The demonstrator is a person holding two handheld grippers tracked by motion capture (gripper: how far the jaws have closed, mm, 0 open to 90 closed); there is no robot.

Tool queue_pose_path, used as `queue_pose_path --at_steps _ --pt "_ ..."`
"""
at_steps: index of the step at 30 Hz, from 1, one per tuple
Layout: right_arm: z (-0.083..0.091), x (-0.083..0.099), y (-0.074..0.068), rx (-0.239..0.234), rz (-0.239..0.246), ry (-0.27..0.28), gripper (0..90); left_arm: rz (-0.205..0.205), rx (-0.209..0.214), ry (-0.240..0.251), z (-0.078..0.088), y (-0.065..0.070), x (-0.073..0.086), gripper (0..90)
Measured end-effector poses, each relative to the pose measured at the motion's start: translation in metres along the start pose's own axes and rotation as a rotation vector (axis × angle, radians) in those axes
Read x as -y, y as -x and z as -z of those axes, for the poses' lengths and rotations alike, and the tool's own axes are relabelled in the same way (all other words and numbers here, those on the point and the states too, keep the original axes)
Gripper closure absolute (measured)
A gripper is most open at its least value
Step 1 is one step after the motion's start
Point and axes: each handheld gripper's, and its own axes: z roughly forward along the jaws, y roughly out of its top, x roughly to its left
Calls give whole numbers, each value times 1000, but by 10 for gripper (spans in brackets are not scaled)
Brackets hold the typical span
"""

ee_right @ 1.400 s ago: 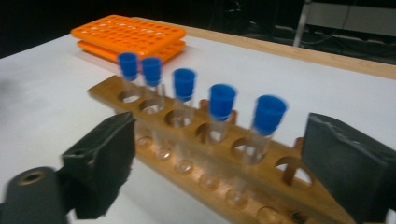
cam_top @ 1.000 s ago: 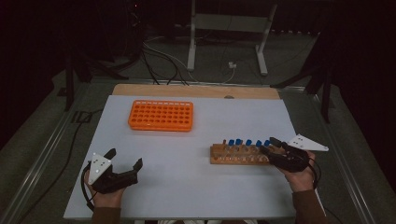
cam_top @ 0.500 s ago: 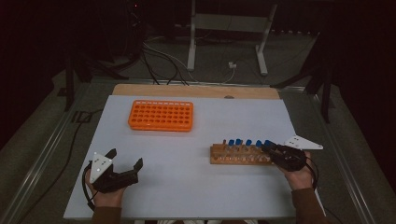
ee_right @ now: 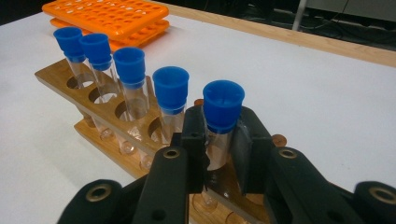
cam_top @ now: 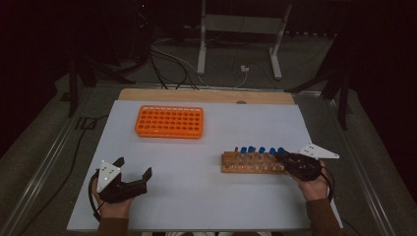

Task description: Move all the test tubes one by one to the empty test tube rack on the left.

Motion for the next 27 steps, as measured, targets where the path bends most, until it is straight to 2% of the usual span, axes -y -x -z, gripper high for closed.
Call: queue_pose_path --at_steps 13,19,27 --pt "7 -6 1 -12 -22 20 769 -8 7 -10 -1 2 1 8" --pt "13 -13 0 -33 -36 44 770 -7 8 -15 -2 1 1 8" --pt "20 -25 1 -34 -43 40 770 -7 10 -23 -3 1 2 8"
